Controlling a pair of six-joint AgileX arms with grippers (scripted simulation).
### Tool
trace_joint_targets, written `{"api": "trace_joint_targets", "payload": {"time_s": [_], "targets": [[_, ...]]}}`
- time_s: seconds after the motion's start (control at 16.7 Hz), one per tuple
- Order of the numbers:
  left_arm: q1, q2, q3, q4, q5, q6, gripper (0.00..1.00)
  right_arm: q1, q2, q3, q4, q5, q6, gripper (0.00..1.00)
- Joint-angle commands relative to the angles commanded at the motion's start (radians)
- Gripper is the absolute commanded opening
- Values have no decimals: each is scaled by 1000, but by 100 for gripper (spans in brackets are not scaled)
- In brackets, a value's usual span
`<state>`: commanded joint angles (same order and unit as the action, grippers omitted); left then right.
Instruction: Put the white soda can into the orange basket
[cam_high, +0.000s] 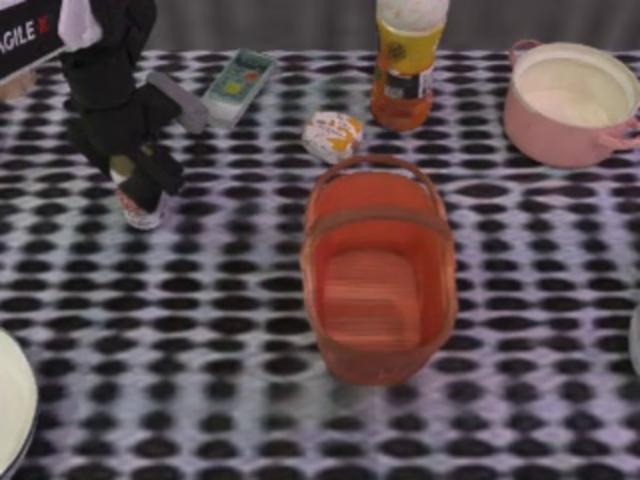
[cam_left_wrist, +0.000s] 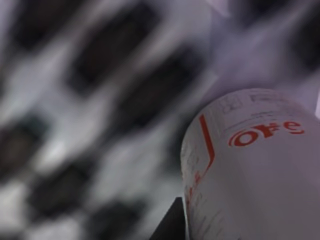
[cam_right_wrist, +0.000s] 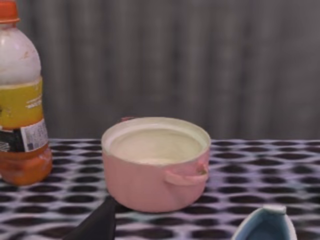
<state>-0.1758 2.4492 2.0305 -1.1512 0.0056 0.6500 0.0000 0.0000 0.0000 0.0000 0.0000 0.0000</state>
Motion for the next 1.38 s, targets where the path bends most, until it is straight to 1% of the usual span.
{"api": "trace_joint_targets", "payload": {"time_s": [0.18, 0.3, 0.42, 0.54, 0.66, 0.78, 1.2, 1.38], "targets": [[0, -2, 0, 0, 0, 1, 0, 0, 0, 0, 0, 0, 0, 100], [-4, -5, -11, 30, 22, -8, 0, 0, 0, 0, 0, 0, 0, 100], [-11, -17, -36, 101, 73, -30, 0, 0, 0, 0, 0, 0, 0, 100], [-21, -37, -78, 211, 150, -65, 0, 0, 0, 0, 0, 0, 0, 100], [-34, -62, -132, 354, 247, -109, 0, 0, 0, 0, 0, 0, 0, 100], [-49, -91, -198, 525, 360, -162, 0, 0, 0, 0, 0, 0, 0, 100], [-107, -220, -503, 1256, 810, -390, 0, 0, 0, 0, 0, 0, 0, 100], [-129, -290, -632, 1549, 989, -482, 0, 0, 0, 0, 0, 0, 0, 100]]}}
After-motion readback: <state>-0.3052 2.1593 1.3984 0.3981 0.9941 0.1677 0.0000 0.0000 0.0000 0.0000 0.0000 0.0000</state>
